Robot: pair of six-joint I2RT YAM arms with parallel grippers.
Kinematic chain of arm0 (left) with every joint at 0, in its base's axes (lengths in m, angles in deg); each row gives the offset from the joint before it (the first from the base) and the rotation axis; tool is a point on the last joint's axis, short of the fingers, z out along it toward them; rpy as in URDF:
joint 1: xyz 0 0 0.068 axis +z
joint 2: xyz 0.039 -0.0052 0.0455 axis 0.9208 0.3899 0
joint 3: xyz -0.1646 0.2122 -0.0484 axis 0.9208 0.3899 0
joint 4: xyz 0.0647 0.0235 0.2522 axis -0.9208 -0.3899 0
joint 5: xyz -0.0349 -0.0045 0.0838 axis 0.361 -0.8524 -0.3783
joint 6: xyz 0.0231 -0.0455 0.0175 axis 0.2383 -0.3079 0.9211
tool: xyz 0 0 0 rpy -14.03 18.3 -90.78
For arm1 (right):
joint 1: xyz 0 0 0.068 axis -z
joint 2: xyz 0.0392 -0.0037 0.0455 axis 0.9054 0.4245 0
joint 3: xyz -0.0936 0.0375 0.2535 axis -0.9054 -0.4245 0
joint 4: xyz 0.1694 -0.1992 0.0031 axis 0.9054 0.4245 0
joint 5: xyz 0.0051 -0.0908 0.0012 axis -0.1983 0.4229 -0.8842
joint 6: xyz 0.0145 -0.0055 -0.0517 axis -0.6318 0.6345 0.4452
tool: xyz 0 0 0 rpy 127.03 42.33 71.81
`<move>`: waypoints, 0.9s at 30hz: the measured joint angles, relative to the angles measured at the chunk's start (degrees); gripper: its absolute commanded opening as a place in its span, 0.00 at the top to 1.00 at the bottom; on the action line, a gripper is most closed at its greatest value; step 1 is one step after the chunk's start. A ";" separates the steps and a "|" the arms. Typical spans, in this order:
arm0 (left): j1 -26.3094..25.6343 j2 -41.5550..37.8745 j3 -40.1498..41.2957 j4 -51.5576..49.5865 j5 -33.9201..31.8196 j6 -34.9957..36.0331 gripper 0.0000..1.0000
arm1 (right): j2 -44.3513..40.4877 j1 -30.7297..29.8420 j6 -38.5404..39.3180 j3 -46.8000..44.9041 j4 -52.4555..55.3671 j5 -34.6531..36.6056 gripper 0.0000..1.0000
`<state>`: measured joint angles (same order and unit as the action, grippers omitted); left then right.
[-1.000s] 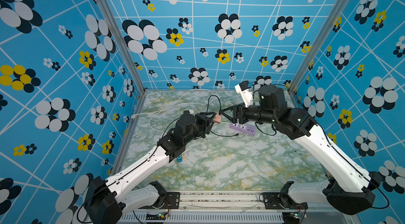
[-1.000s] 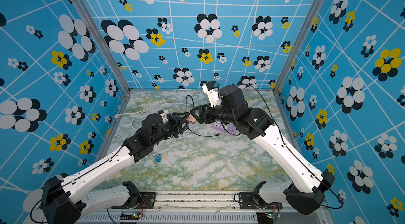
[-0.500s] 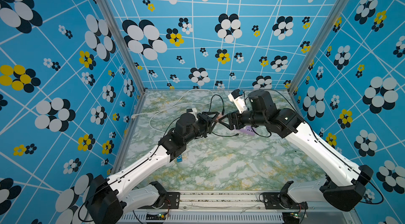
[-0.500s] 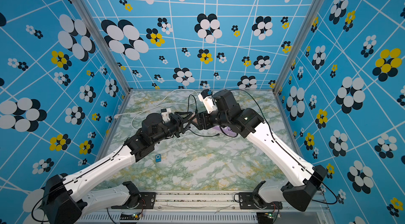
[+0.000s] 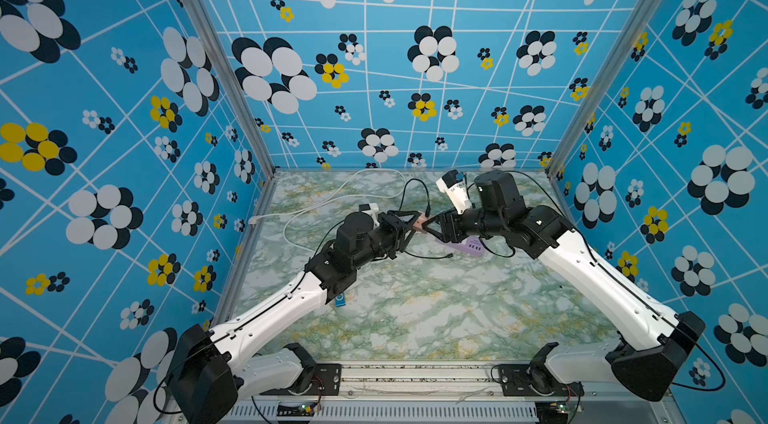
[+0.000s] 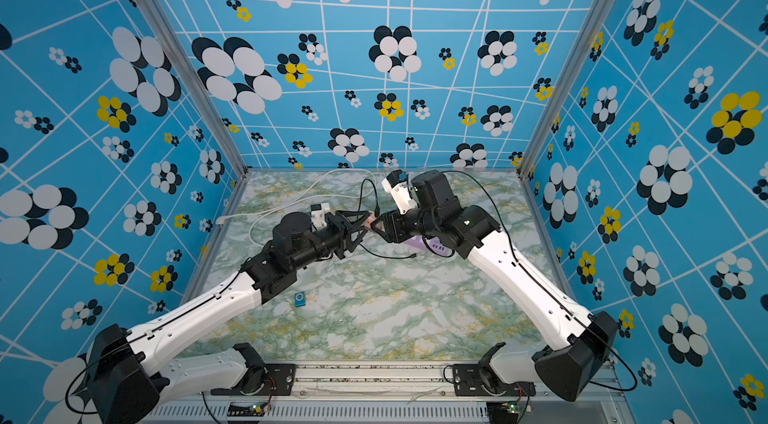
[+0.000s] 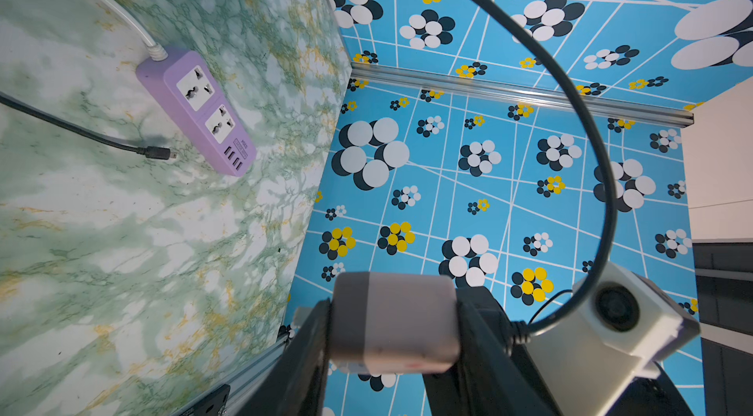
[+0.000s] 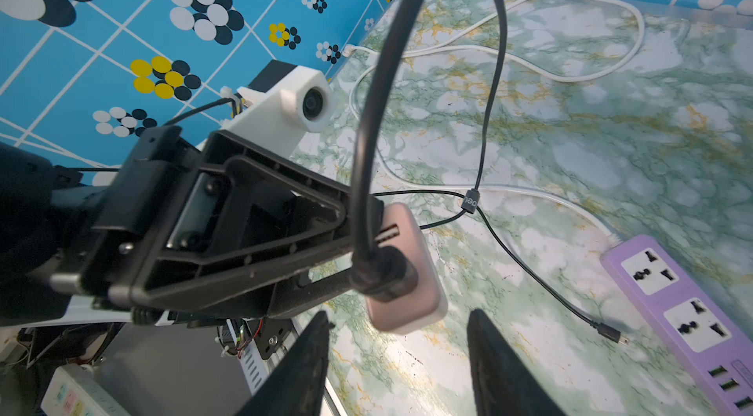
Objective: Charge mp3
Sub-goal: Insert the plug into the socket.
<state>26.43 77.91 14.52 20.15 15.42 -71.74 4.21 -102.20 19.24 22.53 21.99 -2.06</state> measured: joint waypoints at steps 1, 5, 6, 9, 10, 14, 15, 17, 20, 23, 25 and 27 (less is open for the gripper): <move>0.00 0.00 0.00 0.02 0.02 0.00 1.00 | 0.17 0.00 0.37 0.00 -0.22 -0.61 0.50; 0.00 0.11 0.00 0.15 0.02 -0.09 1.00 | 0.35 0.02 1.38 -0.35 -0.94 -1.44 0.51; 0.00 0.15 0.00 0.26 0.02 -0.13 1.00 | 0.37 0.04 1.53 -0.37 -1.03 -1.42 0.51; 0.00 0.48 -0.02 0.83 0.02 -0.15 1.00 | 0.42 0.24 1.86 -0.42 -1.29 -1.18 0.53; 0.00 0.59 -0.02 0.92 0.02 -0.17 1.00 | 0.48 0.31 2.01 -0.42 -1.40 -1.03 0.53; 0.00 1.14 -0.02 1.29 0.04 -0.20 1.00 | 1.07 0.42 2.67 -0.42 -1.57 -0.35 0.56; 0.00 1.25 -0.04 1.31 0.17 -0.22 1.00 | 1.20 0.46 2.86 -0.46 -1.70 -0.20 0.57; 0.00 1.49 -0.09 1.31 0.46 -0.31 1.00 | 1.31 0.61 3.08 -0.98 -2.56 -0.15 0.58; -0.11 1.70 -0.09 1.38 1.07 -0.52 1.00 | 1.66 0.61 3.32 -1.29 -3.43 -0.13 0.62; -0.11 1.86 -0.09 1.81 1.22 -0.63 1.00 | 1.73 0.76 3.89 -1.88 -4.70 -0.26 0.69; -0.04 2.10 -0.09 1.70 0.87 -0.63 1.00 | 1.73 0.76 4.52 -2.47 -5.33 -0.35 0.70; 0.00 2.32 -0.09 1.68 0.63 -0.66 1.00 | 1.55 0.98 4.79 -3.43 -6.51 -0.59 0.70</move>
<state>26.43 80.23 14.43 21.83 16.05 -72.39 5.76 -101.22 24.03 19.10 15.47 -2.65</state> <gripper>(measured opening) 0.477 0.315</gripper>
